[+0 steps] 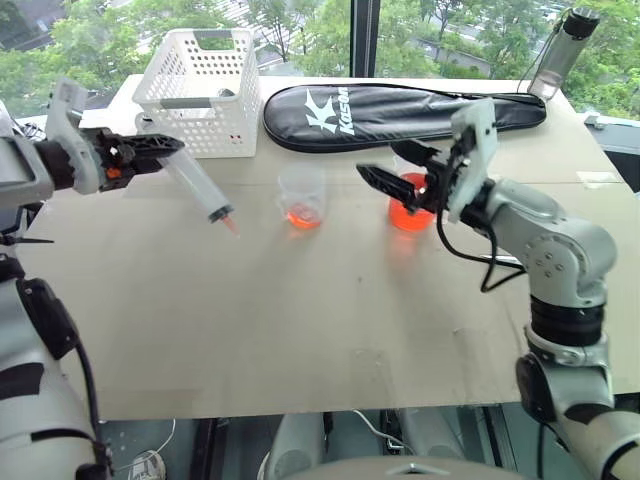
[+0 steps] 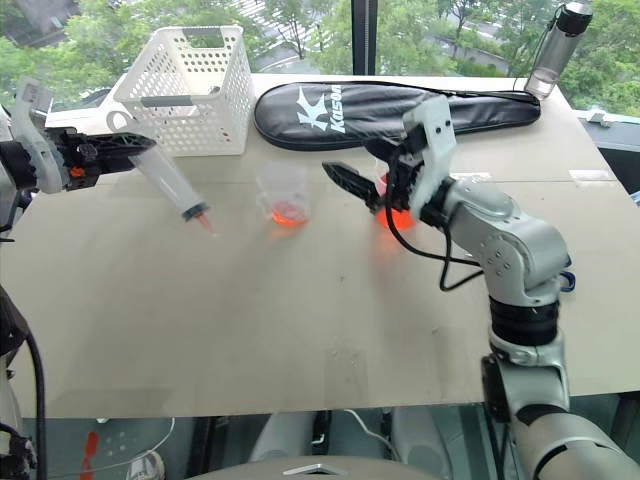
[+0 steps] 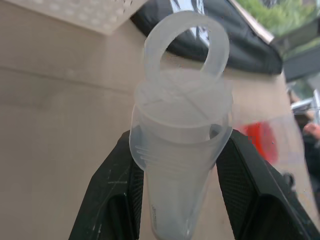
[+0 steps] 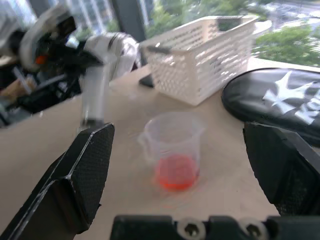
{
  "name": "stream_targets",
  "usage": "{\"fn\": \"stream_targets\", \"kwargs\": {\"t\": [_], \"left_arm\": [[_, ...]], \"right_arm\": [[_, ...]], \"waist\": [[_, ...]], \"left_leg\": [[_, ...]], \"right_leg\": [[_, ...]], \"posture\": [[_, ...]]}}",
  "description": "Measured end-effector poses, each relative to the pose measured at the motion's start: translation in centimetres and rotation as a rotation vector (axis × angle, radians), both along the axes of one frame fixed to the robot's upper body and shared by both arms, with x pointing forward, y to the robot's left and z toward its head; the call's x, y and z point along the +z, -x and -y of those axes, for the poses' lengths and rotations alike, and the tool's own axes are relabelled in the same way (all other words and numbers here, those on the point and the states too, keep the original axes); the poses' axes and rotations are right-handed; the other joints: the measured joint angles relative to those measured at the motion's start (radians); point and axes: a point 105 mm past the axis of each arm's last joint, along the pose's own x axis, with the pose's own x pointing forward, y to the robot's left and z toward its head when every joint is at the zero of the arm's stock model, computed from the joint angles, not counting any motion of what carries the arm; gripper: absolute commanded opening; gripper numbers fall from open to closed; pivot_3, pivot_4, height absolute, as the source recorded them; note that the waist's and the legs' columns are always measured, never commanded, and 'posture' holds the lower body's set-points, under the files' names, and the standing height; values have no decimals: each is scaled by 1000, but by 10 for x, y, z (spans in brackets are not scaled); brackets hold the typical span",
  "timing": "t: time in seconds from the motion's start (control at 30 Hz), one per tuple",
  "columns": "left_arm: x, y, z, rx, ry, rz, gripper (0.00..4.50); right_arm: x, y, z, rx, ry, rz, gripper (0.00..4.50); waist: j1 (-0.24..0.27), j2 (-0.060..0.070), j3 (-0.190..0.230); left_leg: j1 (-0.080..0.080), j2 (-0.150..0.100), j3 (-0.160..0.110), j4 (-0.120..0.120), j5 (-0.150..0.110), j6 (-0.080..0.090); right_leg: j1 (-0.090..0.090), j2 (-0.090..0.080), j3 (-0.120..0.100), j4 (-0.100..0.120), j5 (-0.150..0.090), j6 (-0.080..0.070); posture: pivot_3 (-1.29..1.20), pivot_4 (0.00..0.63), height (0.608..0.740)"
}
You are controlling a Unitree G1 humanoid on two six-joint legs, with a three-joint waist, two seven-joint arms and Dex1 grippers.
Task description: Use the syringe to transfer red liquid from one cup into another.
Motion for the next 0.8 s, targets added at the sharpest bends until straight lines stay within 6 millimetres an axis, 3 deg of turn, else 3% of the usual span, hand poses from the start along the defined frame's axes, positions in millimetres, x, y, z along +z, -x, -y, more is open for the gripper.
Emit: {"fn": "stream_targets", "kwargs": {"t": [0.17, 0.33, 0.47, 0.73, 0.77, 0.8], "left_arm": [[-6, -16, 13, -101, -85, 1, 1531], [-39, -26, 27, -223, -218, -96, 1531], [-46, -36, 46, -316, -303, -101, 1531], [-68, -51, 77, -394, -406, -130, 1531], [-69, -51, 76, -385, -408, -135, 2508], [-70, -51, 74, -373, -412, -138, 2779]], "right_arm": [[-3, 19, 0, 43, 26, 8, 4460], [-13, 31, 7, 36, 56, -20, 4460], [-19, 44, 9, 60, 106, -22, 4460], [-53, 69, 21, 52, 274, -44, 4460], [-55, 70, 23, 45, 280, -41, 4500], [-57, 71, 24, 39, 283, -41, 4500]], "waist": [[-4, -1, 0], [-4, -1, 1], [-2, -2, 1], [-12, -2, 1], [-16, -2, 1], [-19, -2, 1]], "left_leg": [[0, 1, 1, 2, -2, 4], [-2, 1, 1, 1, -2, 4], [-2, 1, 1, 2, -4, 7], [-1, 1, 2, 2, -5, 8], [-1, 1, 2, 2, -5, 8], [-1, 1, 1, 2, -5, 8]], "right_leg": [[0, 0, 0, 1, 0, 0], [-1, -1, 1, 0, 0, 0], [-1, -2, 1, -1, 0, 0], [0, -2, 4, 0, -1, 2], [0, -2, 5, 0, -1, 2], [0, -2, 5, 0, -1, 2]], "posture": [[0, 150, 724], [0, 150, 724], [0, 150, 724], [0, 150, 724], [0, 150, 724], [0, 150, 724]]}}
